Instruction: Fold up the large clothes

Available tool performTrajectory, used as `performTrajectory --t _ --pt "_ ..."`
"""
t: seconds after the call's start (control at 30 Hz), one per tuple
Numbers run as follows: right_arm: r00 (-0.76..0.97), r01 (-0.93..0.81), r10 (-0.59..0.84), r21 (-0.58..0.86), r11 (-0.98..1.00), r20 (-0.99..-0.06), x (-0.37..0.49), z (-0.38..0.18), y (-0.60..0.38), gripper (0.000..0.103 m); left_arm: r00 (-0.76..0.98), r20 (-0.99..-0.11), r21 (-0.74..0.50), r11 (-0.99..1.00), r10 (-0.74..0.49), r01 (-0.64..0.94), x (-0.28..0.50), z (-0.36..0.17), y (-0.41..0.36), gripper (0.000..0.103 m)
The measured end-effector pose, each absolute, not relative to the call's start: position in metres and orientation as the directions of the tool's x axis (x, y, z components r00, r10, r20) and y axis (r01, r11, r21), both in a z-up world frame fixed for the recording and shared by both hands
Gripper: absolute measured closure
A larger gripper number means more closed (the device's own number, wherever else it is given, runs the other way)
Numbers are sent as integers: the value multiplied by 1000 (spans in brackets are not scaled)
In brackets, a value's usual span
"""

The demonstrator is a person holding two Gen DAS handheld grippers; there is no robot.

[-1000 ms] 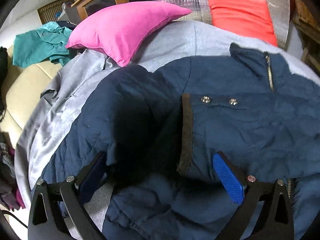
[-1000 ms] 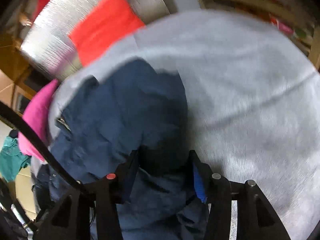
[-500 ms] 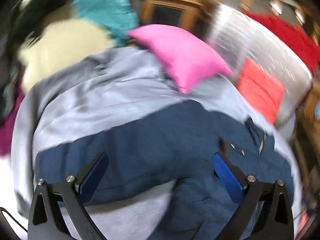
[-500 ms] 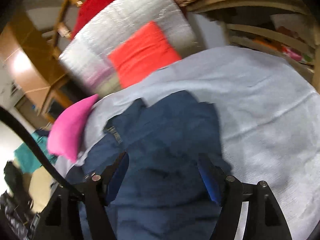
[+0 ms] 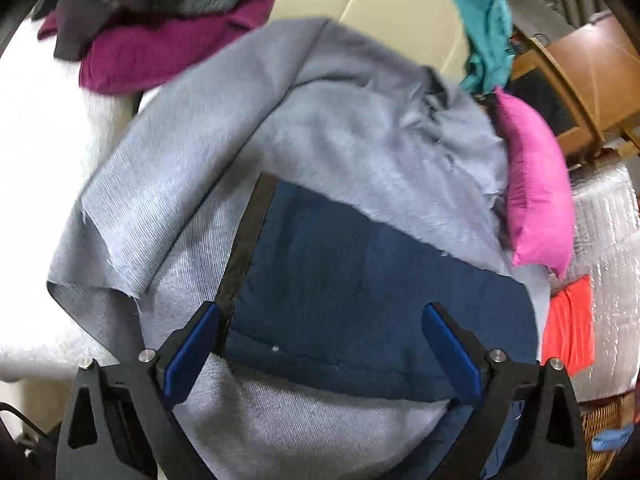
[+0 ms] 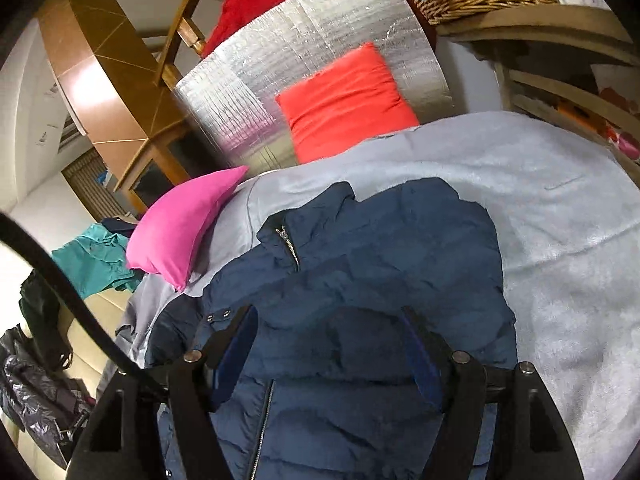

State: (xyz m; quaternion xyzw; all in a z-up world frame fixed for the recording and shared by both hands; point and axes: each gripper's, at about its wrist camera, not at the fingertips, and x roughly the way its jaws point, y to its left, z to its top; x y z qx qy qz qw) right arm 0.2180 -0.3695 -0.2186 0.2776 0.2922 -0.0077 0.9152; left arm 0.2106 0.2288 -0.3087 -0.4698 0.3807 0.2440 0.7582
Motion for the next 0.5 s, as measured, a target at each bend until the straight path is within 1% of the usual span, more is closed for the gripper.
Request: performTrajectory --t 0.03,0.1,0.2,0.23,0.27,0.33,0.4,0.5 --pt "829 177 146 500 848 -540 219 -218 -369 29 581 -814 -525 423 2 -738 214 -315 229 6" --pt "833 180 140 501 846 -536 220 -219 -371 29 574 -819 -527 388 6 -756 217 -322 232 11" --pt "834 186 140 511 840 -533 220 -219 -374 29 572 -819 -523 356 40 -775 217 -324 237 26" --pt "835 188 138 511 839 -533 220 -219 -375 29 571 -820 -524 347 43 -778 216 -326 239 37" --pt "835 189 136 511 838 -533 220 -219 -376 29 569 -821 -526 334 38 -782 214 -328 241 44" --pt "835 189 136 510 839 -533 219 -218 -376 29 590 -807 -555 305 28 -774 205 -327 243 45" --pt "835 190 132 505 842 -534 218 -218 -378 29 610 -791 -574 280 54 -770 189 -321 241 45" --pt "831 192 133 503 843 -540 221 -220 -381 29 649 -760 -616 269 44 -740 178 -317 234 41"
